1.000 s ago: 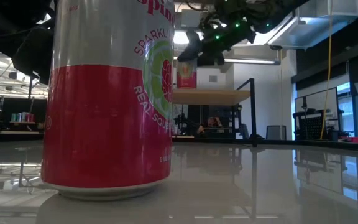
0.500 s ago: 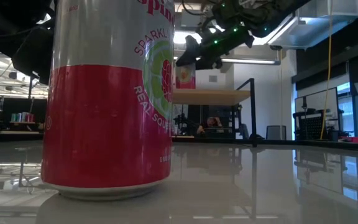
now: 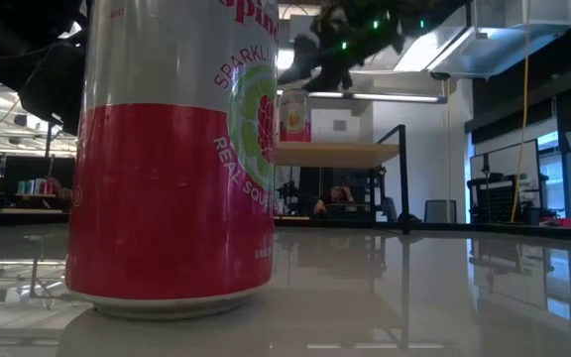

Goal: Place canned beverage on shelf
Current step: Put the pink-white soda can on the shelf

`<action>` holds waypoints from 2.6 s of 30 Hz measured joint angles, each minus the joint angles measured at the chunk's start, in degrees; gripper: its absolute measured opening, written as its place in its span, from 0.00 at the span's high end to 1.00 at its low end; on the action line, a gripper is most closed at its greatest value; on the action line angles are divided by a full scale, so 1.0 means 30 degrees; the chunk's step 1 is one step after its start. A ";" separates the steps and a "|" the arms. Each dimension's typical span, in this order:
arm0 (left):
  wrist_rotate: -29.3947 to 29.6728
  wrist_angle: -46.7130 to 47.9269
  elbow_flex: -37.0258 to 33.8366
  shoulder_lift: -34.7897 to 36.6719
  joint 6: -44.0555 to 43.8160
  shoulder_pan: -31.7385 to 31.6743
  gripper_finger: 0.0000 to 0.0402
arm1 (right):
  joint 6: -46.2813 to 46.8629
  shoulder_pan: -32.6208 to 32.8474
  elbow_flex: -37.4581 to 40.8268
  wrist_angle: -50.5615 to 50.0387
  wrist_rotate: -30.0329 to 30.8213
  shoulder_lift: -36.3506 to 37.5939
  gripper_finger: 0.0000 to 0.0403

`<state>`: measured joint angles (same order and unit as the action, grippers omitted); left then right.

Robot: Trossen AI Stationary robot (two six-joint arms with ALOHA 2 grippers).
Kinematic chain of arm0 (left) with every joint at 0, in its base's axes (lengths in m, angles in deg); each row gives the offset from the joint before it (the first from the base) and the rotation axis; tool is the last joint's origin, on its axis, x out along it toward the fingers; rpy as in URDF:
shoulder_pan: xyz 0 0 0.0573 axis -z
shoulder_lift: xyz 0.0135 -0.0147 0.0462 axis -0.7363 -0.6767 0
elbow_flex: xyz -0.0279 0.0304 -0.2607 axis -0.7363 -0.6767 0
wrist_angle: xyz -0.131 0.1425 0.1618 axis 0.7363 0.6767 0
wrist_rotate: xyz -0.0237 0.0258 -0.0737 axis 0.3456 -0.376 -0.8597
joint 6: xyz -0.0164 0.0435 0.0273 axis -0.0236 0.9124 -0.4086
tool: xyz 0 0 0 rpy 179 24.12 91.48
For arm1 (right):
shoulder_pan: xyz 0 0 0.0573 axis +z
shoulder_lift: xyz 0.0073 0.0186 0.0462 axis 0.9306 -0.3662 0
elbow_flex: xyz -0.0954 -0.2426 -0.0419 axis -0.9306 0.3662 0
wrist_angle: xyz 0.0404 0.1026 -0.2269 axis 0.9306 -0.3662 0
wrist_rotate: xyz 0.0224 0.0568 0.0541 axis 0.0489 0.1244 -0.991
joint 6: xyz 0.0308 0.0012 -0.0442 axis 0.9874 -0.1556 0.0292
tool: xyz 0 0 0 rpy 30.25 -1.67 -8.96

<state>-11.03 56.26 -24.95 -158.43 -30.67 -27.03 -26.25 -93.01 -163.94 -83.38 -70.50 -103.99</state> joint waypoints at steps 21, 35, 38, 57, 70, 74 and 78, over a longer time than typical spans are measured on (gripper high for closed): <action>-0.0892 -0.0359 -0.0003 0.0000 -0.1438 0.0938 0.03 | 0.1883 1.0733 0.1135 -0.9340 0.3047 0.3009 0.04; -0.4327 -0.1769 0.0088 -0.1031 -0.2387 0.2702 0.03 | 0.4180 1.6506 0.8968 0.2085 0.2678 0.1790 0.04; -0.4371 -0.2219 0.0721 -0.2137 -0.2441 0.3282 0.03 | 0.4191 1.6557 0.9228 0.3860 0.2709 0.0953 0.04; -0.1843 -0.2677 0.4215 -0.5952 -0.2805 0.4357 0.03 | 0.4724 1.6408 0.8973 0.9635 0.3974 -0.3331 0.04; -0.5173 -0.3085 0.4230 -0.5952 -0.2660 0.4254 0.03 | 0.4804 1.6408 0.8741 0.9070 0.4014 -0.3439 0.04; -0.4631 -0.4240 0.4470 -0.6828 -0.2371 0.4545 0.03 | 0.4850 1.6408 0.8741 0.9276 0.3631 -0.3432 0.04; -0.3867 -0.4282 0.5452 -0.8023 -0.2280 0.4563 0.03 | 0.5108 1.6408 0.8741 0.9258 0.3503 -0.3432 0.04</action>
<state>-22.63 43.42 -8.60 -182.50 -37.51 -13.34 -10.93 -43.79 -137.71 -55.61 -59.99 -114.29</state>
